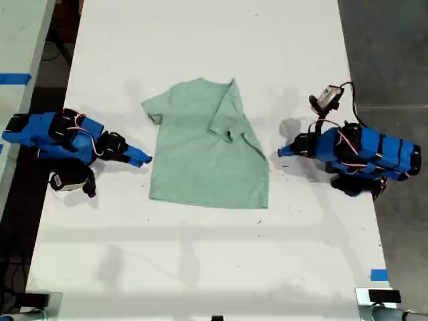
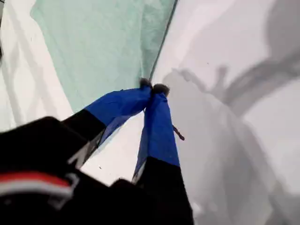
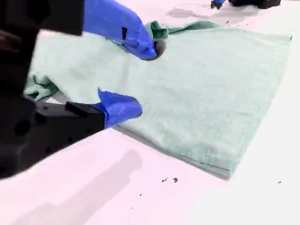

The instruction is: Fold t shirt

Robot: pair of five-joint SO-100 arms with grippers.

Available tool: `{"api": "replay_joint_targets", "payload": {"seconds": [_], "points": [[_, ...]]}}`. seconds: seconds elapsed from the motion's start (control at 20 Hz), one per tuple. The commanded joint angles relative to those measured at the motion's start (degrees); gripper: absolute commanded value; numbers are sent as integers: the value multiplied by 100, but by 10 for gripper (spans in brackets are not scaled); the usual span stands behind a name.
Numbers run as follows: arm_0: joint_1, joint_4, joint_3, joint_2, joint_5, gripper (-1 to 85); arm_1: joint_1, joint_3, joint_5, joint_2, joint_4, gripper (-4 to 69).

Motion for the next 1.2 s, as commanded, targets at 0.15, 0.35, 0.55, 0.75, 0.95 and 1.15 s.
{"api": "replay_joint_targets", "payload": {"seconds": [0.15,0.35,0.55,0.75,0.95,1.15], "points": [[-1687,-483,114,62,-105,5,35,167,211,97,299,5],[-1538,-703,53,62,202,0,35,158,114,97,334,5],[-1863,-97,-2039,-1626,404,-1,44,158,70,97,325,5],[-4210,1046,-5590,-5836,3006,70,18,158,44,97,316,5],[-5520,694,-6179,-7699,4438,305,9,158,-18,97,299,5],[-5871,272,-6539,-9650,4869,299,-9,149,-35,97,290,5]]}}
